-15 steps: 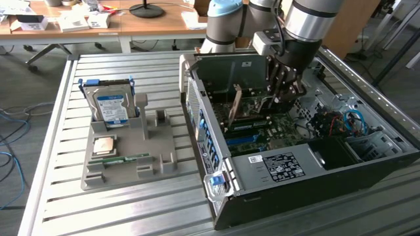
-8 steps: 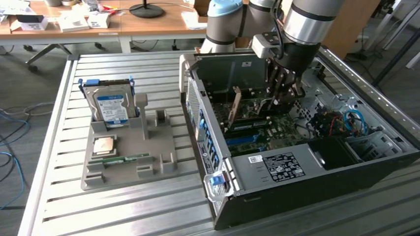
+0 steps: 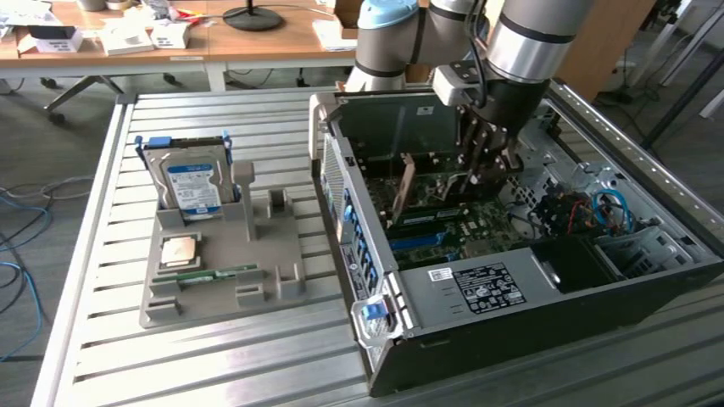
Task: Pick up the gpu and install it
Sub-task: 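Insert the gpu into the slot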
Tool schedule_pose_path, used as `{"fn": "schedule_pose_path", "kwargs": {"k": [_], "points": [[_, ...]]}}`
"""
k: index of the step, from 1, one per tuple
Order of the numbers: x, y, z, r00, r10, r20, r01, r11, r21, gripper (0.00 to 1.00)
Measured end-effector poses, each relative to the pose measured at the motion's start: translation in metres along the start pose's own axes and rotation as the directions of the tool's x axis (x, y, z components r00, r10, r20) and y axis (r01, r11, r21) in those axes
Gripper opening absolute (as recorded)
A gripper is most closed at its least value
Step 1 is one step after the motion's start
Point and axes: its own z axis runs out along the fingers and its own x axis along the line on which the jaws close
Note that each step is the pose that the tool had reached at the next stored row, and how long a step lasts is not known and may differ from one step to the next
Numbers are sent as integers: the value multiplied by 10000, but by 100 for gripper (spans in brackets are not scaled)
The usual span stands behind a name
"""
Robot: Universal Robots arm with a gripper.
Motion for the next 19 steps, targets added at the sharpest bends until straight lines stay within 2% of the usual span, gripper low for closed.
{"fn": "schedule_pose_path", "kwargs": {"k": [9,14,19], "points": [[2,1,92,10000,0,0,0,10000,0,26],[3,5,95,10000,1,-2,-1,10000,0,26],[6,32,107,10000,-46,2,46,10000,24,26]]}}
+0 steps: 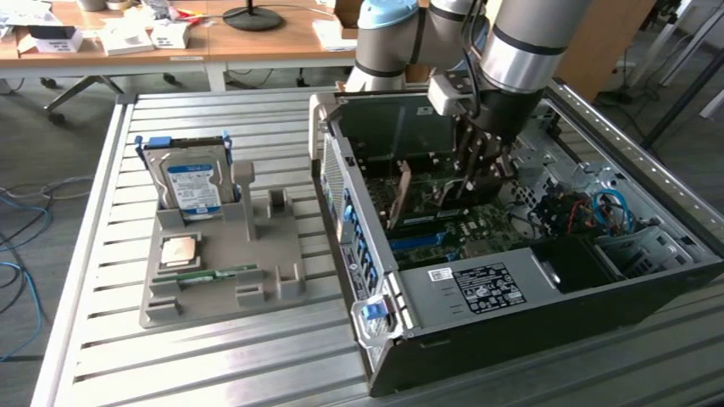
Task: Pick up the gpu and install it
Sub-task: 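Insert the gpu into the slot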
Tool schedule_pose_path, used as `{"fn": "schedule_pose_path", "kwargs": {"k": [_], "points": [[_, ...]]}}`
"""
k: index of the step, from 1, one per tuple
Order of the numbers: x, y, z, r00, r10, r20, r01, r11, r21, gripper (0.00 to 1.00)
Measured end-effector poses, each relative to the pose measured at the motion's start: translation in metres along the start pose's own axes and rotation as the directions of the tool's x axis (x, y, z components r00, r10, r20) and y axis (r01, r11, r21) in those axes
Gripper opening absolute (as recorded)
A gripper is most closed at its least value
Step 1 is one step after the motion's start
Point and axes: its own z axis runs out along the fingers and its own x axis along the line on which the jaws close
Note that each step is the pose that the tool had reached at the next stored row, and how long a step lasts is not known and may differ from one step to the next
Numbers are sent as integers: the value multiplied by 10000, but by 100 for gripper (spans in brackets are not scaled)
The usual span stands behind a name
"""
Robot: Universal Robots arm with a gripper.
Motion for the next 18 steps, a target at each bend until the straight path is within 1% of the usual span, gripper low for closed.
{"fn": "schedule_pose_path", "kwargs": {"k": [6,13,18], "points": [[21,6,45,10000,-58,0,58,10000,-1,26],[21,6,48,10000,-73,-2,73,10000,-1,26],[21,29,50,10000,-73,0,73,10000,0,26]]}}
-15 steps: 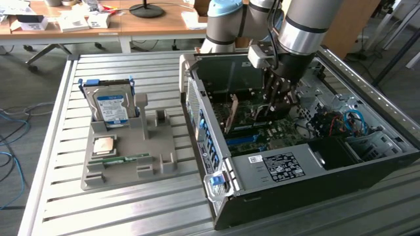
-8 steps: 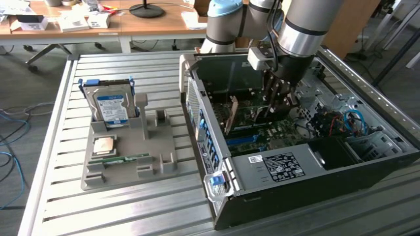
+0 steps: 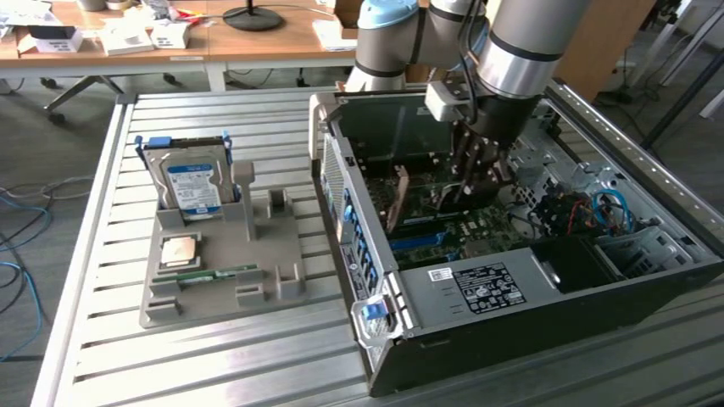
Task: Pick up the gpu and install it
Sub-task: 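Insert the gpu into the slot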
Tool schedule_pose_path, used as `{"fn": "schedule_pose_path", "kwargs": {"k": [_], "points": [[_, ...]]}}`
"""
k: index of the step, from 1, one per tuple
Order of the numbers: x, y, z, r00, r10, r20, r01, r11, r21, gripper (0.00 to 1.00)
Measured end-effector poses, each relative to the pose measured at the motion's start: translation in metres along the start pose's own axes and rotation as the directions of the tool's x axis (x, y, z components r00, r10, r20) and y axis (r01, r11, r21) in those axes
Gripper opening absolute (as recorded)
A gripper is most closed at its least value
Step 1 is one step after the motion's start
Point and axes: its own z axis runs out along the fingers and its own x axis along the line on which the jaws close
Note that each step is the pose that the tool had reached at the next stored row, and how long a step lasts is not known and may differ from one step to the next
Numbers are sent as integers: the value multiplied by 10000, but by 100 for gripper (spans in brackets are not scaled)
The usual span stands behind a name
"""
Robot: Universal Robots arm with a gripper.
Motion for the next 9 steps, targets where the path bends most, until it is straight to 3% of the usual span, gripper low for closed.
{"fn": "schedule_pose_path", "kwargs": {"k": [9], "points": [[0,11,0,10000,0,-2,0,10000,0,26]]}}
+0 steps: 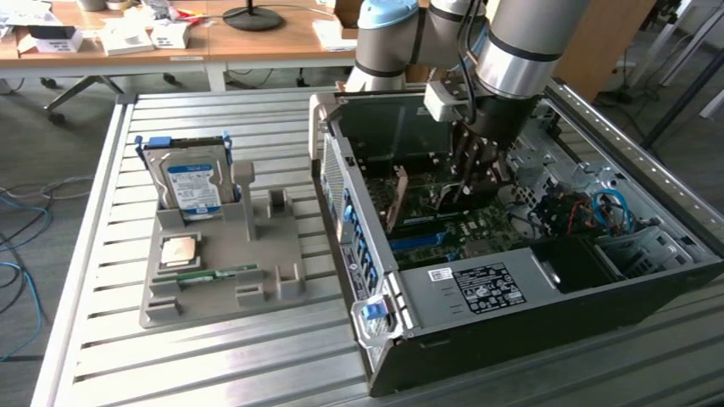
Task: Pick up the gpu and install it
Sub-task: 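Insert the gpu into the slot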
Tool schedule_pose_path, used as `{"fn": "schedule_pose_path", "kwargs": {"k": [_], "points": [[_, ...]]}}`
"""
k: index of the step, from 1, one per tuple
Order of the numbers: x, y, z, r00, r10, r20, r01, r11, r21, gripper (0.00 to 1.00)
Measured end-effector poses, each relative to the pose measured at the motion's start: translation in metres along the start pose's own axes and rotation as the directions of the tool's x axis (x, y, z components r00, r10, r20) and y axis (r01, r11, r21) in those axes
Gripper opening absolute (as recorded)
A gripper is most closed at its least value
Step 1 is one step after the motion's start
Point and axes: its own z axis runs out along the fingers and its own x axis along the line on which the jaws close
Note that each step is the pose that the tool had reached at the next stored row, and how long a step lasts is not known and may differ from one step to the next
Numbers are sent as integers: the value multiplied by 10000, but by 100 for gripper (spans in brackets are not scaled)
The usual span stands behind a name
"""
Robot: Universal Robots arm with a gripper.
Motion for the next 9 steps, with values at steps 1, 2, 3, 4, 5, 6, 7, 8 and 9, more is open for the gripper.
{"fn": "schedule_pose_path", "kwargs": {"k": [1,2,3,4,5,6,7,8,9], "points": [[0,4,1,10000,3,1,-3,10000,0,26],[0,9,1,10000,3,1,-3,10000,1,26],[0,14,2,10000,0,1,0,10000,3,26],[0,20,2,10000,0,0,0,10000,4,26],[0,25,3,10000,0,0,0,10000,5,26],[0,31,4,10000,0,0,0,10000,5,26],[1,36,6,10000,0,0,0,10000,6,26],[1,39,13,10000,0,1,0,10000,6,26],[1,41,23,10000,-1,1,1,10000,7,26]]}}
